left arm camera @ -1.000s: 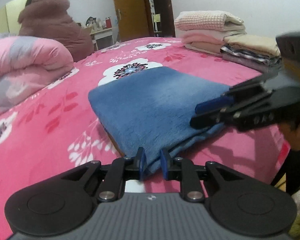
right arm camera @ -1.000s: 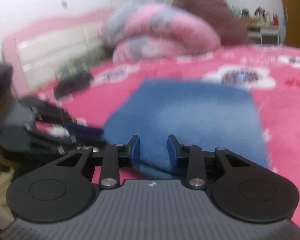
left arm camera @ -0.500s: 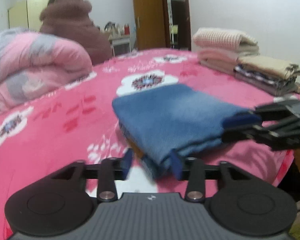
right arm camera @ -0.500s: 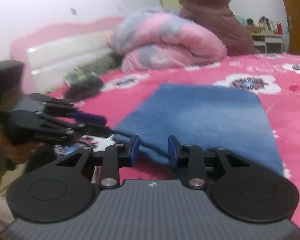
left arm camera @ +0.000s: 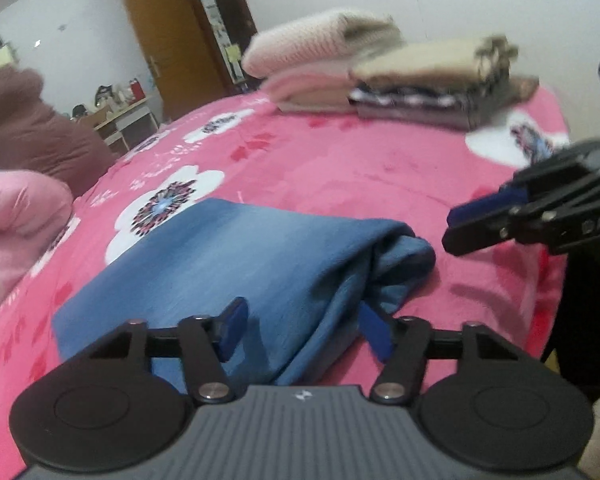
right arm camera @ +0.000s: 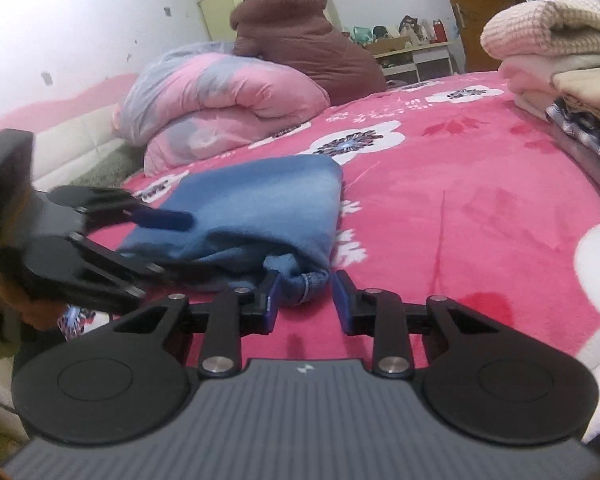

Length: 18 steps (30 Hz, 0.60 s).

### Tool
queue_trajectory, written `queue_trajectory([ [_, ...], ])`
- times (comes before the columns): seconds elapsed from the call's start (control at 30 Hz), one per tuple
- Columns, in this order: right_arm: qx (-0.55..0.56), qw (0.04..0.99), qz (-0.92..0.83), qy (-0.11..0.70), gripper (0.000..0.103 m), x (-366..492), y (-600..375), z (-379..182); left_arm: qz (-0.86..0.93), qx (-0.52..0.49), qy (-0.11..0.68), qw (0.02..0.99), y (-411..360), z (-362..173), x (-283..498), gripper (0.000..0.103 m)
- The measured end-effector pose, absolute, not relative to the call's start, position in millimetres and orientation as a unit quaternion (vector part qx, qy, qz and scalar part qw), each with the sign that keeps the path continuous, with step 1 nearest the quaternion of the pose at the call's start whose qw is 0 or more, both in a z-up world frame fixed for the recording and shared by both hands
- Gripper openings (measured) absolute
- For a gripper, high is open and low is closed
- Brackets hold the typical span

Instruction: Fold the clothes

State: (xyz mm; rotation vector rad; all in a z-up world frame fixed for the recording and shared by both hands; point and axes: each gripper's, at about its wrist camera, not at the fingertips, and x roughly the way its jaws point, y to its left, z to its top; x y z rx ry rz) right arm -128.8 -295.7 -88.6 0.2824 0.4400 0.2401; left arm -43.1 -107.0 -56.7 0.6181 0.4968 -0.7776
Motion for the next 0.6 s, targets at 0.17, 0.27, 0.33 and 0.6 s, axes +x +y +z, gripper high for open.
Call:
queue_trajectory([
  [0.17,0.140,0.957,0.133,0.218,0.009,-122,-297,-96,-0.361,0.285,0.249,0.852,-117,-59,-33,0.035],
  [0.27,0.141,0.955,0.141,0.218,0.006,-117,-299,-100,-0.364,0.269,0.252,0.855,-115,-56,-29,0.023],
  [0.33,0.142,0.954,0.147,0.218,0.005,-115,-299,-103,-0.367,0.254,0.252,0.859,-113,-54,-27,0.018],
  [0.6,0.138,0.953,0.178,0.204,0.004,-97,-284,-98,-0.378,0.189,0.246,0.872,-101,-46,-23,0.010],
])
